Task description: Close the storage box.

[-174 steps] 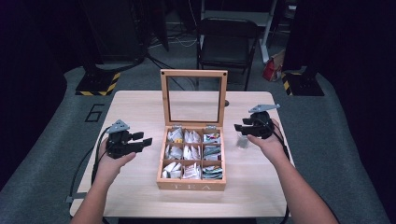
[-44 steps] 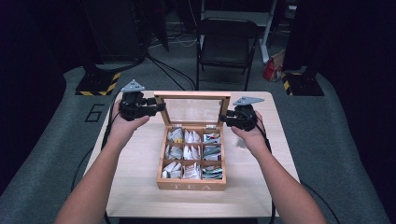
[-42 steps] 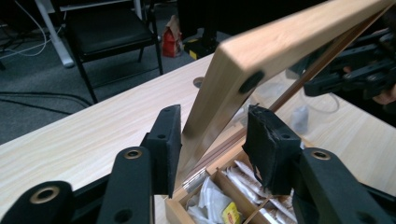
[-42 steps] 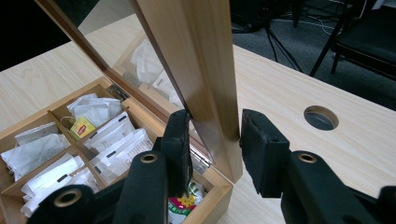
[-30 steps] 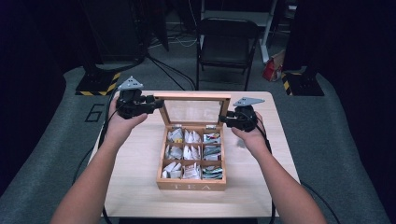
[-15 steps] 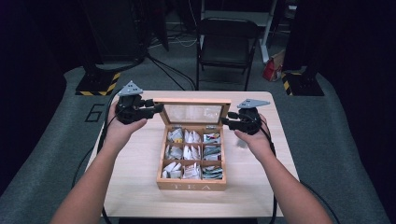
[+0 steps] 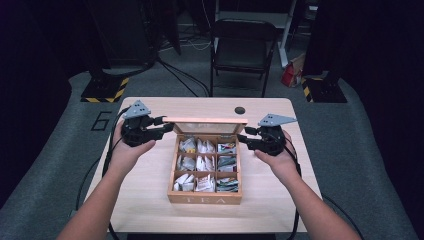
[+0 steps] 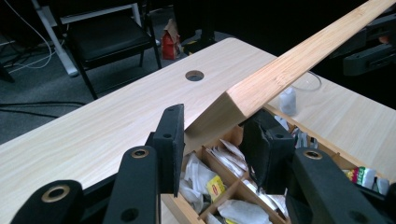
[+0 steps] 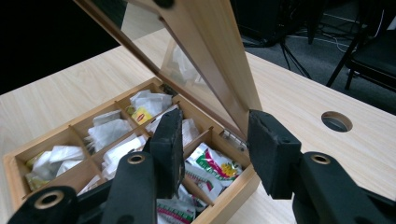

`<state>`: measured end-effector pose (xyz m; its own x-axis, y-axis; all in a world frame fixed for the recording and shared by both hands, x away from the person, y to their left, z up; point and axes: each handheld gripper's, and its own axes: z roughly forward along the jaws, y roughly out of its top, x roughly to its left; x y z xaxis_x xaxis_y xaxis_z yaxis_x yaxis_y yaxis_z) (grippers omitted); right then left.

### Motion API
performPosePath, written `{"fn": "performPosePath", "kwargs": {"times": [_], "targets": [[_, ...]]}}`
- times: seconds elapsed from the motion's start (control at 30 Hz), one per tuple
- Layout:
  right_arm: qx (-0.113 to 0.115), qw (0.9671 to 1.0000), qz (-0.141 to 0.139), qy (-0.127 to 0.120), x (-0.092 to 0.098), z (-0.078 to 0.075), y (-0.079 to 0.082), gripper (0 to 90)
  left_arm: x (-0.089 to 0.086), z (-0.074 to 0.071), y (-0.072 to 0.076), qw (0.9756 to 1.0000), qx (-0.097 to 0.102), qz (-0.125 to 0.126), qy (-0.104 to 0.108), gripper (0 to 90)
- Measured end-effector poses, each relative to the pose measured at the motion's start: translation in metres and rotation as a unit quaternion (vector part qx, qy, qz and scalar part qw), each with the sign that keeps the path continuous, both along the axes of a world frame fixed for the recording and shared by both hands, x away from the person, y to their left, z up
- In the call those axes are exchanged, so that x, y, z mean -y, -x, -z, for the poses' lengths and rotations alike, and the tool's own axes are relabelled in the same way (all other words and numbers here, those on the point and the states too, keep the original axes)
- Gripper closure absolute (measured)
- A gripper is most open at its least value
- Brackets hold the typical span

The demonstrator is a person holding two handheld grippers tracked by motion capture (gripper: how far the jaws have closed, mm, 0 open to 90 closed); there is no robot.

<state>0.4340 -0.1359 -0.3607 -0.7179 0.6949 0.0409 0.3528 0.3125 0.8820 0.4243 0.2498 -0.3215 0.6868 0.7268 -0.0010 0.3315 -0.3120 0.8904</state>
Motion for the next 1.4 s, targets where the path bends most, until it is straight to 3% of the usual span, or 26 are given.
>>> {"fn": "performPosePath", "kwargs": {"times": [0.4, 0.77, 0.83, 1.2, 1.4], "targets": [[-0.009, 0.9999, -0.005, -0.013, 0.002, 0.0, 0.031, 54.9, -0.002, 0.018, 0.025, 1.0, 0.003, 0.008, -0.002, 58.1], [0.001, 0.9998, -0.016, -0.012, 0.003, 0.003, 0.054, 53.4, -0.003, 0.039, 0.048, 0.9999, 0.006, 0.013, -0.007, 56.8], [0.002, 0.9996, -0.017, -0.02, 0.004, 0.004, 0.058, 53.7, -0.003, 0.042, 0.05, 0.9999, 0.007, 0.014, -0.007, 56.6], [0.014, 0.9995, -0.027, -0.003, 0.005, 0.009, 0.073, 58.6, -0.004, 0.054, 0.061, 0.9997, 0.012, 0.015, -0.013, 56.2], [0.006, 0.9995, -0.029, -0.008, 0.006, 0.016, 0.08, 57.8, -0.005, 0.063, 0.067, 0.9995, 0.016, 0.021, -0.019, 55.2]]}}
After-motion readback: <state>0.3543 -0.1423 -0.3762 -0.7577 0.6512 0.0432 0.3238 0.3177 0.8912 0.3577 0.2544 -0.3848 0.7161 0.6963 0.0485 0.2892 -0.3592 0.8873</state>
